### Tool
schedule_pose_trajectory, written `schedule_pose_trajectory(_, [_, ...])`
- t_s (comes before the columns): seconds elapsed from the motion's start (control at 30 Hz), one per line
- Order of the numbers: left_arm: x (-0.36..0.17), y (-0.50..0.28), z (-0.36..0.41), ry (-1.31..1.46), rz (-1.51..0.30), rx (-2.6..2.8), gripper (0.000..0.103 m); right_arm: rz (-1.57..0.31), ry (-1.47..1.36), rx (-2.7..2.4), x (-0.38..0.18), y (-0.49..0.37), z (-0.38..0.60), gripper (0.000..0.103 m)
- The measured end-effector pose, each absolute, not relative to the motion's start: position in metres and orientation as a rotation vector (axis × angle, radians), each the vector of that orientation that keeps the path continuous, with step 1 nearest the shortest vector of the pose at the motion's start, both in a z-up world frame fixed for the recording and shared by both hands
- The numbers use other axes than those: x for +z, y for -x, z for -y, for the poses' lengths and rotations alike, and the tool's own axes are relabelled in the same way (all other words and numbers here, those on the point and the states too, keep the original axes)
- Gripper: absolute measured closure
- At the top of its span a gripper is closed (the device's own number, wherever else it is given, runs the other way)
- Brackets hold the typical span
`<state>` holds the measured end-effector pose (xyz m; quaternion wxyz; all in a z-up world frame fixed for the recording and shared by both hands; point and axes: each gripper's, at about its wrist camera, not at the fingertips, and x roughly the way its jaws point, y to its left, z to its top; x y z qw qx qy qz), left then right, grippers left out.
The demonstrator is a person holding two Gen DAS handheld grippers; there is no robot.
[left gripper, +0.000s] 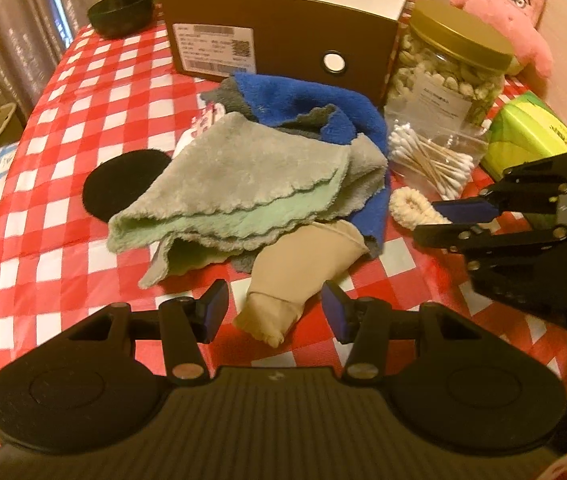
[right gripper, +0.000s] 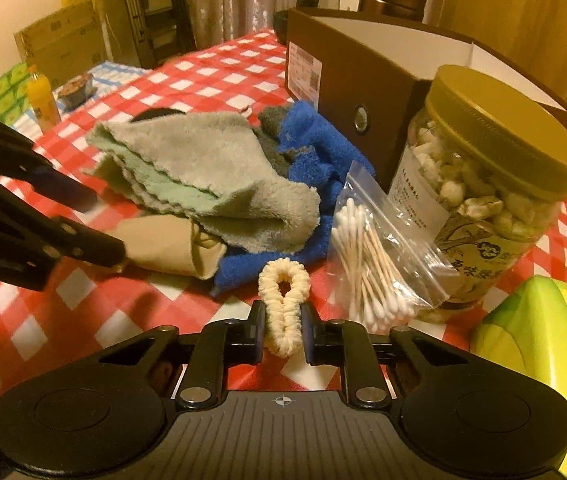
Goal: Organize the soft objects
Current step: 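Grasp the white ring hair tie with the right gripper, then grasp the beige stocking with the left gripper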
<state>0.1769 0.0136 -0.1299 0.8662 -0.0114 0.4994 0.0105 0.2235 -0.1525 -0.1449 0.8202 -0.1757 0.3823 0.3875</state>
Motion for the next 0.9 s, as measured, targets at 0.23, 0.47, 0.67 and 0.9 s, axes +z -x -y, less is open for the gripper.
schedule_pose_trajectory(0.23, [-0.139, -0.188, -0.008, -0.032, -1.057, -0.028, 0.048, -0.853, 0.275, 0.798, -0.129, -0.223, 0.172, 0.084])
schedule_pose_trajectory(0.47, [-0.149, -0.196, -0.010, -0.053, -1.079, -0.044, 0.048, -0.878, 0.224, 0.756, -0.123, -0.221, 0.185, 0.084])
schedule_pose_trajectory(0.67, [-0.153, -0.196, -0.013, -0.041, -1.080, -0.070, 0.062, -0.904, 0.200, 0.738, -0.126, -0.220, 0.190, 0.084])
schedule_pose_trajectory(0.9, [-0.144, -0.172, -0.013, -0.042, -1.068, -0.144, 0.085, -0.915, 0.191, 0.724, -0.128, -0.217, 0.191, 0.084])
